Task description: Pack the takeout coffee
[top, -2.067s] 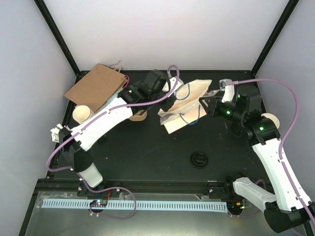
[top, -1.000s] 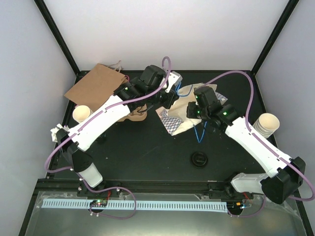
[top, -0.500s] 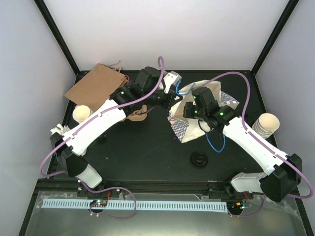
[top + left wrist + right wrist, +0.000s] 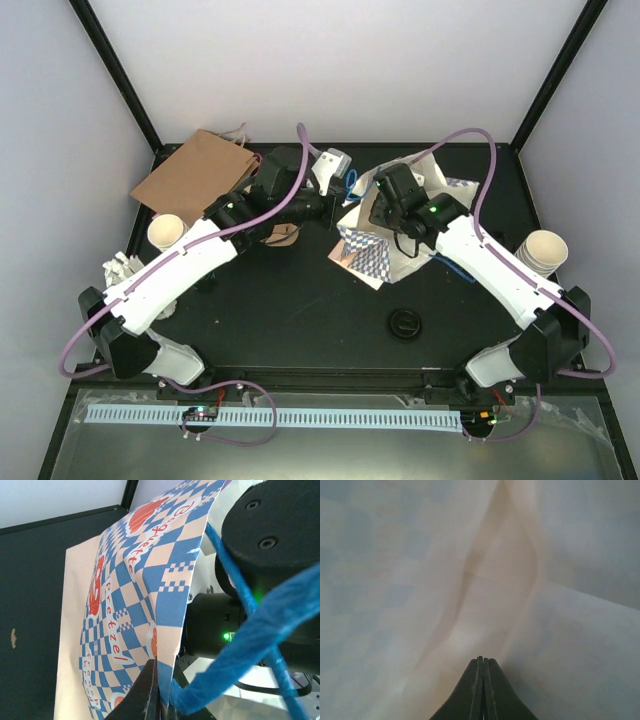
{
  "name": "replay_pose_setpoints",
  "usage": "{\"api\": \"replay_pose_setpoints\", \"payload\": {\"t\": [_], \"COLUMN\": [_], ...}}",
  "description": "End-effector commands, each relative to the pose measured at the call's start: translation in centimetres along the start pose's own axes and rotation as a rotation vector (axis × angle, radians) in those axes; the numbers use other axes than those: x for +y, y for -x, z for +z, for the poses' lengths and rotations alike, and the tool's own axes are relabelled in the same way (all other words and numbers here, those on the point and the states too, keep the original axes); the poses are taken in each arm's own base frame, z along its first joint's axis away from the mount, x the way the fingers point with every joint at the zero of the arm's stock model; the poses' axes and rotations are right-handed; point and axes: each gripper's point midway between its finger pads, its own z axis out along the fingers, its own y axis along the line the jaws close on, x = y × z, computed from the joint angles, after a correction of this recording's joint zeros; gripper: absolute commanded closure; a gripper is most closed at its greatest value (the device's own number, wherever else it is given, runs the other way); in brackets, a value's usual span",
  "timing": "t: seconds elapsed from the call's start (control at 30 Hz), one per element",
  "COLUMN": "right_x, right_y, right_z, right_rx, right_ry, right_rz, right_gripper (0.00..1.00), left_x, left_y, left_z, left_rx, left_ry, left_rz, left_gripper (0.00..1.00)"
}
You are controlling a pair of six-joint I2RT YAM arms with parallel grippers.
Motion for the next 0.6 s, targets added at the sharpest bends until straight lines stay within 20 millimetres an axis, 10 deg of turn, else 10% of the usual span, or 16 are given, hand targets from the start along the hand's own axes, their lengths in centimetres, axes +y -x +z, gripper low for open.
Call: {"api": "replay_pose_setpoints", "payload": {"t": [0.0, 0.57], "right_x": [-2.7, -6.9], "right_y": [-0.5, 1.1], "right_z": [0.0, -2.4], "right_rx": [0.005, -0.057], "right_ry": [-0.143, -0.409], "right_rz": [0.026, 0.017], "right_gripper": [0.99, 0.99], "left_x": [0.0, 5.9], "left_y": [2.7, 1.9], "left_z": [-2.5, -2.8], "left_rx": [-0.127, -0.062], "left_ry": [0.061, 0.396], "left_rz": [0.04, 0.108], "left_gripper": [0.99, 0.98]}}
